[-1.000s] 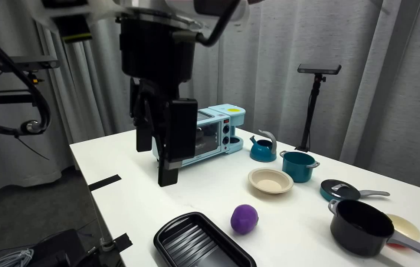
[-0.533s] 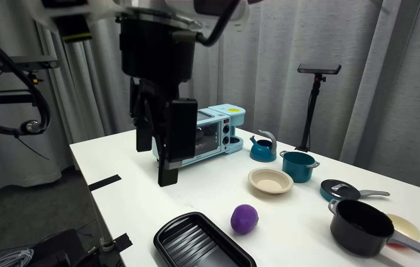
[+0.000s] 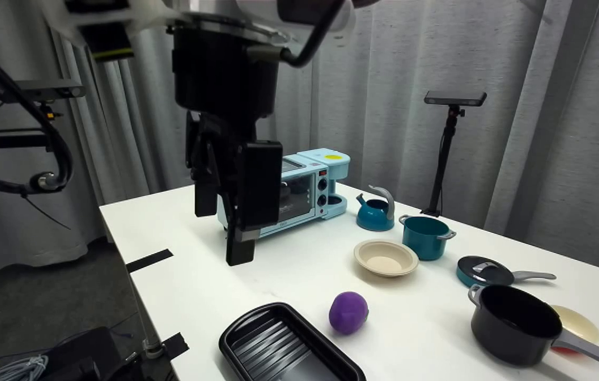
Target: Open the microwave
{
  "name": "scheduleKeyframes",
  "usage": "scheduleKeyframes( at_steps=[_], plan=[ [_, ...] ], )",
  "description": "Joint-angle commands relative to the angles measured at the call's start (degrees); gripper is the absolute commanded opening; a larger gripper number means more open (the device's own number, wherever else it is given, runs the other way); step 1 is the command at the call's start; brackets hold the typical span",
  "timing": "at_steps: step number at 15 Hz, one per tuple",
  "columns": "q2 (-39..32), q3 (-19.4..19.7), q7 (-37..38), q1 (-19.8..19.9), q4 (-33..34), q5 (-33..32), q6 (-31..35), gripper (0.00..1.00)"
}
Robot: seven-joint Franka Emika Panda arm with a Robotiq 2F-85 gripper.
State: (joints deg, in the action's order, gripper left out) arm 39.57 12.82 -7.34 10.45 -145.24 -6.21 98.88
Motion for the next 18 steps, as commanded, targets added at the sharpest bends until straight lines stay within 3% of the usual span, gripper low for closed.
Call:
scheduleKeyframes(
  at_steps=[1,11,18],
  plan=[
    [-2.93,-1.67,0.75,-1.28,3.27,0.96,-0.66,1.00],
    [-15.52,-8.52,2.77,-6.96,15.73,3.79,0.01,1.00],
    [-24.00,-11.49,2.42,-9.79,21.66,5.07,5.02,1.00]
  ],
)
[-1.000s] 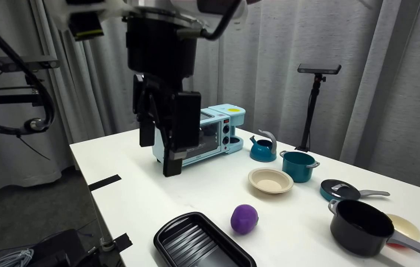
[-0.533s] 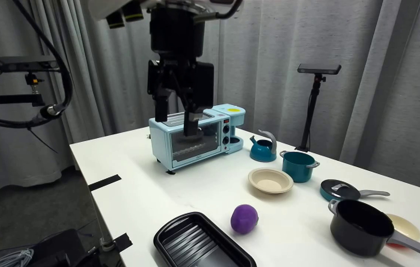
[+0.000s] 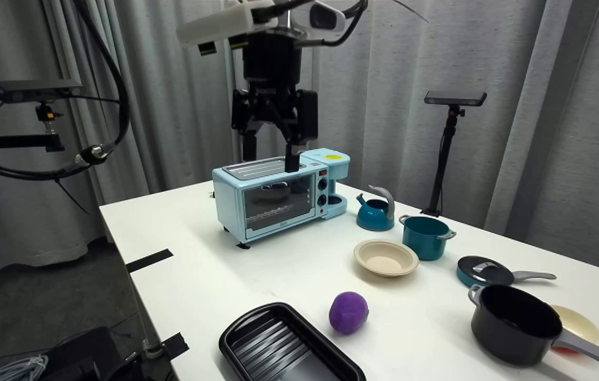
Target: Open the microwave
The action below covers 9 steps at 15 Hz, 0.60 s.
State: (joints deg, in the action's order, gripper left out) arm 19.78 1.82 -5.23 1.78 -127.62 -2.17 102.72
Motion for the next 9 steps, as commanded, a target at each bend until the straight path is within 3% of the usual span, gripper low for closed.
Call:
scheduleKeyframes(
  at_steps=[1,9],
  plan=[
    [-5.38,-0.79,0.25,-1.44,4.92,1.19,1.82,1.00],
    [-11.11,-2.23,-0.30,-2.78,10.53,1.47,3.96,1.00]
  ],
)
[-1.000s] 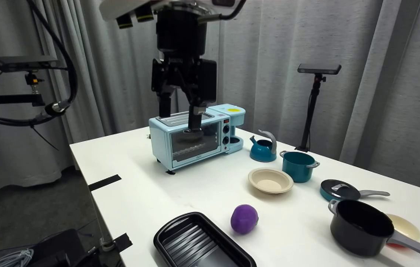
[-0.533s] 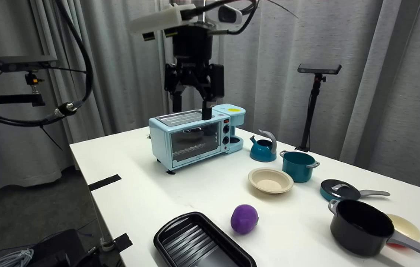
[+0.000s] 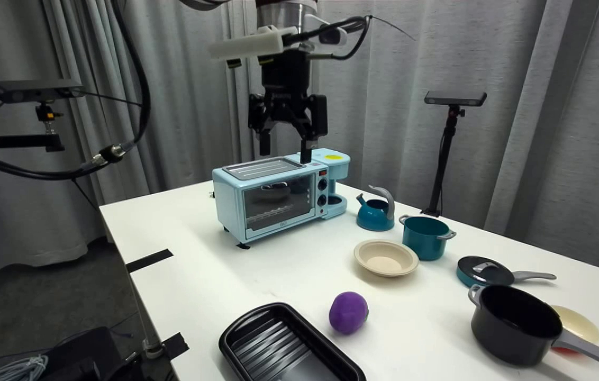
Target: Open the microwave
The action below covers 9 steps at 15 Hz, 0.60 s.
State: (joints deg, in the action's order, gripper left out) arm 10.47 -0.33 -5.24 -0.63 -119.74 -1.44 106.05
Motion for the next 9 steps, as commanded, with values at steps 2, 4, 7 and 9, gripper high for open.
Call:
scheduleKeyframes(
  at_steps=[2,4,7,9],
  plan=[
    [-0.86,-0.09,-0.27,-0.15,1.05,-0.01,0.51,1.00],
    [-1.01,-0.09,-0.48,-0.16,1.48,-0.01,0.70,1.00],
    [-1.01,-0.09,-0.53,-0.16,1.63,-0.01,0.70,1.00],
    [-1.01,-0.09,-0.54,-0.16,1.63,-0.01,0.70,1.00]
  ],
)
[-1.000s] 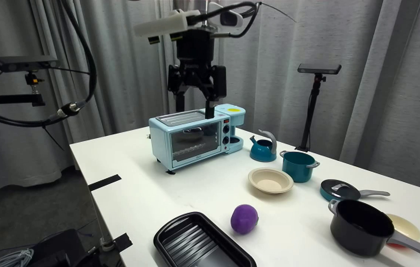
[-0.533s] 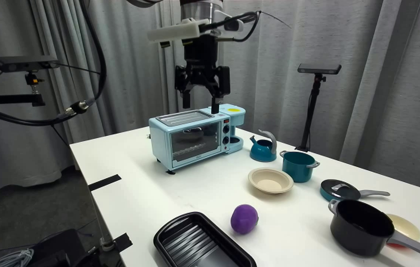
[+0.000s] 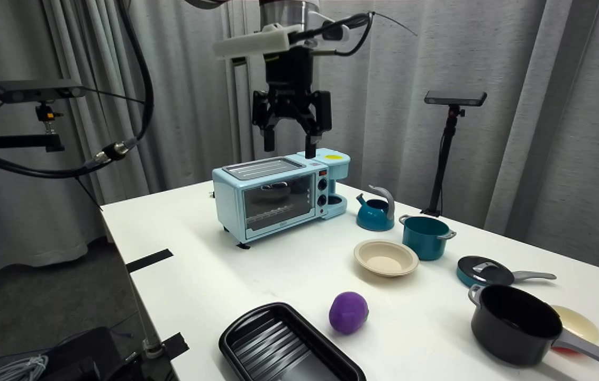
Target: Open the microwave
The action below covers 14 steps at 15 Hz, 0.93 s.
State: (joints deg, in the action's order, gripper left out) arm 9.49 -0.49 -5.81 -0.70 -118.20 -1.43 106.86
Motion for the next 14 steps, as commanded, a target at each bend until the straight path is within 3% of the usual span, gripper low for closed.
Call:
scheduleKeyframes(
  at_steps=[1,14],
  plan=[
    [-0.02,0.07,0.03,-0.09,0.10,-0.02,-0.11,1.00],
    [-9.15,-4.49,3.95,-3.31,4.67,-1.19,5.14,1.00]
  ],
)
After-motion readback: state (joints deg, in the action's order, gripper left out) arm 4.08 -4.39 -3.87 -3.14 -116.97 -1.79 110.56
